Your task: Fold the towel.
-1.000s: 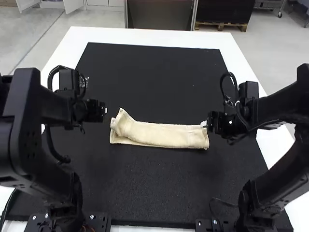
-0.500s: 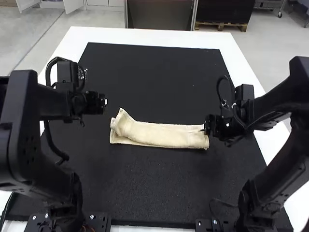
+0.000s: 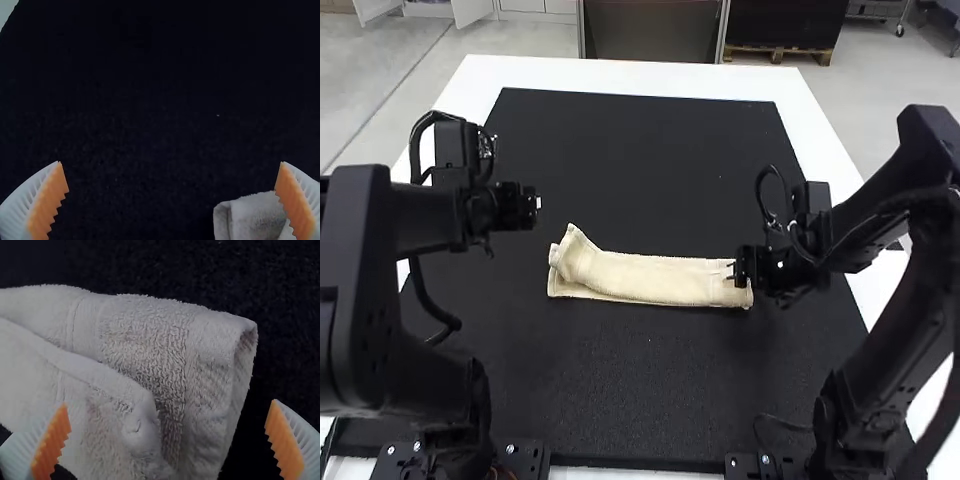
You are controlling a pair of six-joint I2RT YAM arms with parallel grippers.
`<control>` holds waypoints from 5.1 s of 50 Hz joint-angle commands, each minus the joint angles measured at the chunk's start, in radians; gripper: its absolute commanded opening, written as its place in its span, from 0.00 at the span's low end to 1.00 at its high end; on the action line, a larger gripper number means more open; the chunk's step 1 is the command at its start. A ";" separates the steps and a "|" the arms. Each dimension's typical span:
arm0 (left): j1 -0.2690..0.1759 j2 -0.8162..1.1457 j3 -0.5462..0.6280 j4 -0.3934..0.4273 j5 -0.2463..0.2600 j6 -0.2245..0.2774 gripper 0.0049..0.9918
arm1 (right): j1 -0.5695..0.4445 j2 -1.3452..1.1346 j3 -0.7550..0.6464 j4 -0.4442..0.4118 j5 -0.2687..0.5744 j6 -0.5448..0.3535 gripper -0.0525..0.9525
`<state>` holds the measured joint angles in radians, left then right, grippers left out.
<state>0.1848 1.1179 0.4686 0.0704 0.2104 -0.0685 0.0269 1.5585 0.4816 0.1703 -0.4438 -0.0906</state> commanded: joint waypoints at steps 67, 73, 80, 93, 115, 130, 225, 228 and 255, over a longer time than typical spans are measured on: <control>0.007 -0.049 0.018 -0.004 0.012 -0.045 0.98 | 0.008 0.002 0.100 -0.072 -0.073 -0.009 0.03; 0.005 -0.049 0.018 -0.001 0.012 -0.059 0.98 | 0.002 -0.064 0.104 -0.095 -0.092 0.017 0.03; 0.002 -0.049 0.018 0.002 0.009 -0.067 0.98 | -0.004 -0.098 0.111 -0.127 -0.110 0.019 0.03; 0.012 -0.050 0.030 -0.007 -0.002 -0.073 0.98 | 0.047 -0.106 0.173 -0.172 -0.184 0.061 0.03; 0.085 -0.069 0.054 -0.012 -0.026 -0.088 0.98 | 0.269 0.009 0.278 -0.140 -0.185 0.121 0.03; 0.085 -0.070 0.030 -0.014 -0.028 -0.093 0.98 | 0.421 0.089 0.376 -0.100 -0.167 0.161 0.03; 0.079 -0.113 0.004 -0.009 -0.037 -0.122 0.98 | 0.745 0.565 0.850 -0.015 -0.168 0.184 0.03; 0.079 -0.113 0.004 -0.009 -0.037 -0.122 0.98 | 0.749 0.577 0.862 -0.015 -0.168 0.184 0.03; 0.079 -0.113 -0.007 -0.003 -0.032 -0.122 0.98 | 0.751 0.618 0.901 -0.005 -0.184 0.236 0.46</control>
<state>0.2581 1.0199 0.4789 0.0570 0.1802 -0.1814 0.7639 2.1796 1.3525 0.1596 -0.6098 0.1177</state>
